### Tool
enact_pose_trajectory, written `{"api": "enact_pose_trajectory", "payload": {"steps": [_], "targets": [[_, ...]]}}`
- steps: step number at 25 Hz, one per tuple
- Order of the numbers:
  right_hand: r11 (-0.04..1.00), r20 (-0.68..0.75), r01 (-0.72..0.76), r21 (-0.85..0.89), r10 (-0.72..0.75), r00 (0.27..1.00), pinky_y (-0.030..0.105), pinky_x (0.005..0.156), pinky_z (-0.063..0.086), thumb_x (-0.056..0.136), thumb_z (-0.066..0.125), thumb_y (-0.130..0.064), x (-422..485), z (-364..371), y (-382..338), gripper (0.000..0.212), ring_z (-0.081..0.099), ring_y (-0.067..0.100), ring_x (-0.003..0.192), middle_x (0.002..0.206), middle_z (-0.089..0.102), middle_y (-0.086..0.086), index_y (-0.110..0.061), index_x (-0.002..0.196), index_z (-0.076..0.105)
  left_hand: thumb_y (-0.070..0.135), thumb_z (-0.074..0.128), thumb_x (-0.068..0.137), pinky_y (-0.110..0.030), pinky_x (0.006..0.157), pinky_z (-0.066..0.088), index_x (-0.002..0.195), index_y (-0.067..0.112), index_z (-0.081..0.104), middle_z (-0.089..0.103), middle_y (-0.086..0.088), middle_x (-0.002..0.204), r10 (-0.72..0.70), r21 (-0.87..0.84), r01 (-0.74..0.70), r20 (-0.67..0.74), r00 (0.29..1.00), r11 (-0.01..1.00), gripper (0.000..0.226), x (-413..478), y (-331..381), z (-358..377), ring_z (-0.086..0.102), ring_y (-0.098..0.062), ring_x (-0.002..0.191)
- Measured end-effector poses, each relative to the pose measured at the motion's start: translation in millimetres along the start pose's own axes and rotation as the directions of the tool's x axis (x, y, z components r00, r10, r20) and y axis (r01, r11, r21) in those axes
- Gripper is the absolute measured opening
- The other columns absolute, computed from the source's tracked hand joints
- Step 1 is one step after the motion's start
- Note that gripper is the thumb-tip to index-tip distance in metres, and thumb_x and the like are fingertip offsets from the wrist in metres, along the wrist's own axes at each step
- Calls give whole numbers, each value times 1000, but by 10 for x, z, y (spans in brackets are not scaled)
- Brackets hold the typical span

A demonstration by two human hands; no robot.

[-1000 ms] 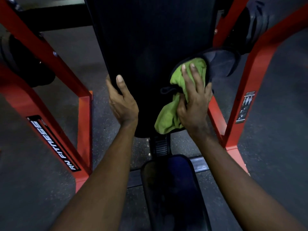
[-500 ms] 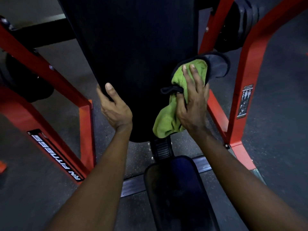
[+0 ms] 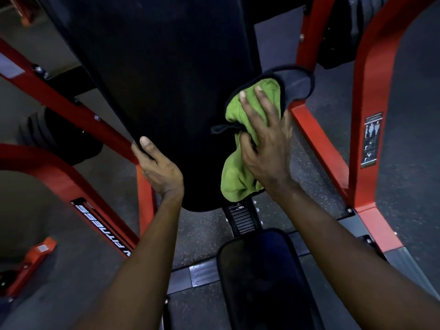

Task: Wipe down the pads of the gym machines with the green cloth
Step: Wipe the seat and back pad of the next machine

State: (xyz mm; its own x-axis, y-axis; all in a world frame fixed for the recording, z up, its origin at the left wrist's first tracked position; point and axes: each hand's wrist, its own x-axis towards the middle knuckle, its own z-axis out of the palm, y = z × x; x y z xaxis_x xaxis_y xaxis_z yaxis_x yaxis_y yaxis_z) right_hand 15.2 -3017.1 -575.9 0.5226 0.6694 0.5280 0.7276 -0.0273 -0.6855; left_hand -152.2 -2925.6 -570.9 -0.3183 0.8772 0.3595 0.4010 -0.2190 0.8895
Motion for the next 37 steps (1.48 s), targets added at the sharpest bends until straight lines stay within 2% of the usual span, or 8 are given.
{"api": "enact_pose_trajectory", "payload": {"steps": [3,7,13,20,24,28,32,37], "targets": [[984,-9,-91,152,94,996,36,124,19,89,50,-14,-255,-5,274,67,29,15,151,163,34,1,-19,156,41,36,28,110,6,74,29,140,7,48,47,31,96,-46,15,45,40,998,999,46,-25,15,-17,45,33,81],[930,74,-304,206,295,953,49,115,40,90,47,-21,-719,7,580,69,37,25,145,161,35,4,-14,157,35,47,23,109,2,74,34,139,16,48,57,23,107,-127,44,125,61,990,991,50,-19,23,-40,56,-3,105],[899,141,-403,172,383,913,43,115,36,89,45,-24,-972,82,628,72,35,28,142,161,28,4,-13,159,27,61,24,104,-14,104,29,157,25,20,41,2,156,-177,134,153,187,966,979,65,-167,-145,-149,42,-9,137],[831,233,-514,211,468,853,32,116,27,94,38,-33,-1153,96,657,74,27,27,148,165,20,9,-7,160,18,53,30,106,2,95,28,157,24,17,38,9,154,-147,146,110,276,950,983,60,-302,-215,-238,40,-3,134],[600,302,-746,290,682,666,23,119,22,97,42,-37,-1356,231,437,77,28,25,149,166,20,14,-6,162,12,65,26,102,-23,120,24,159,27,14,28,8,162,-153,147,111,309,939,983,69,-276,-383,-308,30,-6,146],[340,334,-835,433,799,500,43,119,36,85,43,-47,-1471,521,235,79,49,18,131,148,42,0,-19,156,21,53,31,105,8,95,24,155,20,32,35,18,148,-182,188,109,431,884,976,60,-164,-346,-419,32,11,130],[87,510,-878,470,785,351,47,116,41,94,55,-36,-1607,732,-91,72,55,22,129,145,52,6,-17,157,27,75,44,90,-33,109,46,136,19,58,66,6,131,-162,183,80,495,854,980,74,21,-487,-559,58,-7,124],[46,536,-897,440,788,303,48,113,44,80,56,-48,-1669,1003,-306,80,59,23,122,137,57,4,-22,151,31,82,43,85,-36,115,40,147,20,47,55,3,146,-168,191,79,511,843,978,87,33,-523,-551,49,-8,135]]}}
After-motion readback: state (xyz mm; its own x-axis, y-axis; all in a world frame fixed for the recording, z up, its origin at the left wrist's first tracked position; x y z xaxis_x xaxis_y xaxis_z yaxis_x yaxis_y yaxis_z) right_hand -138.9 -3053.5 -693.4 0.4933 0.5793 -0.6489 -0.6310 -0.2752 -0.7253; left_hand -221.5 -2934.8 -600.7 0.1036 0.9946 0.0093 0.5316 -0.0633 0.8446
